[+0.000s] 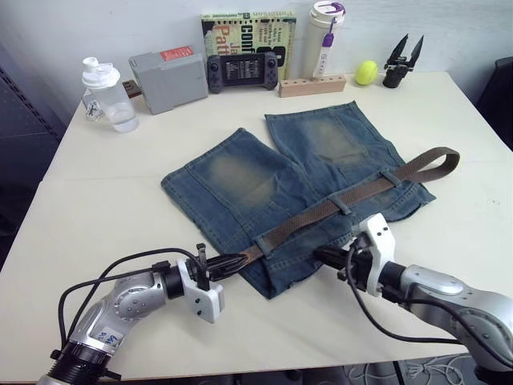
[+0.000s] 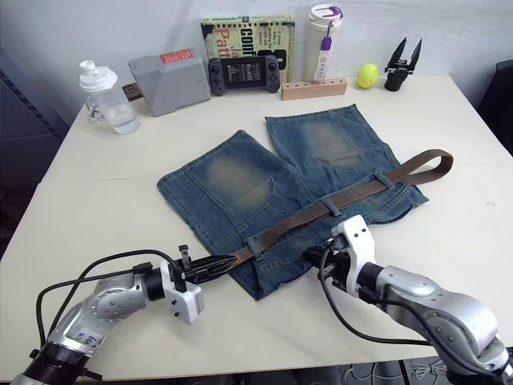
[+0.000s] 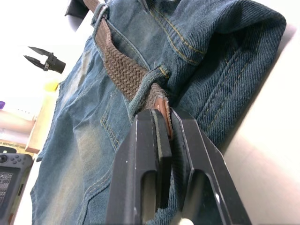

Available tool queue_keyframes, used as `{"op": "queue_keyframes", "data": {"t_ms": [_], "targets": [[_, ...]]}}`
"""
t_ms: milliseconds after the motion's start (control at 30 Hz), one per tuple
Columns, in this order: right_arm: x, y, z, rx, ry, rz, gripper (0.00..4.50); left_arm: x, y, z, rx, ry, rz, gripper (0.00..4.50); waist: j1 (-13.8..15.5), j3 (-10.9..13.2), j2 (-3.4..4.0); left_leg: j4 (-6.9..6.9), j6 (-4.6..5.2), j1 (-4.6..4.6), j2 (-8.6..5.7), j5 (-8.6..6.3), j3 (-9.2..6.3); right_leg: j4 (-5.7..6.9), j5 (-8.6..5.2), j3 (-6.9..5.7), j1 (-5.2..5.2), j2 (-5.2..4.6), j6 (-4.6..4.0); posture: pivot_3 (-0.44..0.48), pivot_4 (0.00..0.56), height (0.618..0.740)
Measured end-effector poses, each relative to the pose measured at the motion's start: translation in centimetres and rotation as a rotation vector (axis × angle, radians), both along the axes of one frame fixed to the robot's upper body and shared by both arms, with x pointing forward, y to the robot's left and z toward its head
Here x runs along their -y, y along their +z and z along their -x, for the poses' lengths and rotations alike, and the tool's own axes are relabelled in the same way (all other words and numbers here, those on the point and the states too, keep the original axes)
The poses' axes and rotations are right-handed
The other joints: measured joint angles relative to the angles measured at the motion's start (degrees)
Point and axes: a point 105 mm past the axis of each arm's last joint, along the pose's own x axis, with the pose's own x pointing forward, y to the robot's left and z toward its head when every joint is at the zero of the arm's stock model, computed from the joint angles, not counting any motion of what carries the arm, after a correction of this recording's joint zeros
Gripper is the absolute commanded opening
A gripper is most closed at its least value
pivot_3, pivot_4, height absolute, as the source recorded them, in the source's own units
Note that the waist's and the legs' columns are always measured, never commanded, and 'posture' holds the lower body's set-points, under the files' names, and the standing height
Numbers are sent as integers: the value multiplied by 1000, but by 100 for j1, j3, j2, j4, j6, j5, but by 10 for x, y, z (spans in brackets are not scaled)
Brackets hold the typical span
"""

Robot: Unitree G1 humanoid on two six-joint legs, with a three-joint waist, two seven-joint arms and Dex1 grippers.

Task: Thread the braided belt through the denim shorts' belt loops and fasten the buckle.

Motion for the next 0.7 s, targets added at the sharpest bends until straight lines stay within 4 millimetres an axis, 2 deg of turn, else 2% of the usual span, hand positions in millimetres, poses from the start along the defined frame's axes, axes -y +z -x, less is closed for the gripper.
{"op": "queue_keyframes", "data": {"t_ms": [100,200,267,367,400,433,500,533,633,700], "targets": [[-1,-7,-4,47,9,73,21,-10,-2,4,3,24,-1,0,-3,-3,-4,-1,-1,3,2,0,-2,0,0,-1,0,1,0,0,150,722],[-4,-9,-5,48,4,58,21,-26,-3,9,0,51,-18,0,-35,-16,-25,-2,-3,5,8,1,-3,1,0,-3,1,4,0,0,150,722],[-6,-11,-7,34,-9,27,21,-50,-6,15,-11,90,-33,0,-55,-28,-45,-2,-3,9,22,1,-3,1,0,-2,2,3,-1,0,150,722],[-8,-11,-8,24,-9,10,21,-94,-11,25,-20,156,-84,0,-71,-35,-51,-7,-4,16,31,0,-3,3,-3,-2,3,3,-6,0,150,722],[-10,-12,-9,17,-12,-5,21,-115,-13,30,-19,183,-107,0,-83,-39,-57,-14,-6,28,35,-1,3,5,-7,-3,3,3,-12,0,150,722],[-12,-13,-9,11,-12,-15,21,-145,-15,38,-37,232,-155,0,-102,-45,-59,-21,-11,42,37,-5,12,11,-12,-6,6,4,-21,0,150,722],[-14,-13,-9,5,-12,-23,21,-179,-19,48,-79,302,-224,0,-135,-49,-52,-51,-8,82,35,-8,25,9,-15,-10,26,2,-27,0,150,722],[-15,-14,-10,-3,-13,-27,21,-214,-23,60,-129,392,-282,0,-160,-62,-43,-80,-3,108,36,-11,42,3,-17,-15,38,-2,-29,0,150,722],[-19,-16,-10,-10,-10,-30,21,-244,-22,71,-156,474,-334,0,-192,-89,-54,-102,-2,126,35,-11,52,5,-18,-16,38,-4,-30,0,150,722],[-22,-17,-10,-16,-8,-35,21,-272,-21,80,-182,565,-404,0,-220,-101,-49,-131,-2,166,39,-11,88,9,-20,-21,45,-7,-35,0,150,722]]}}
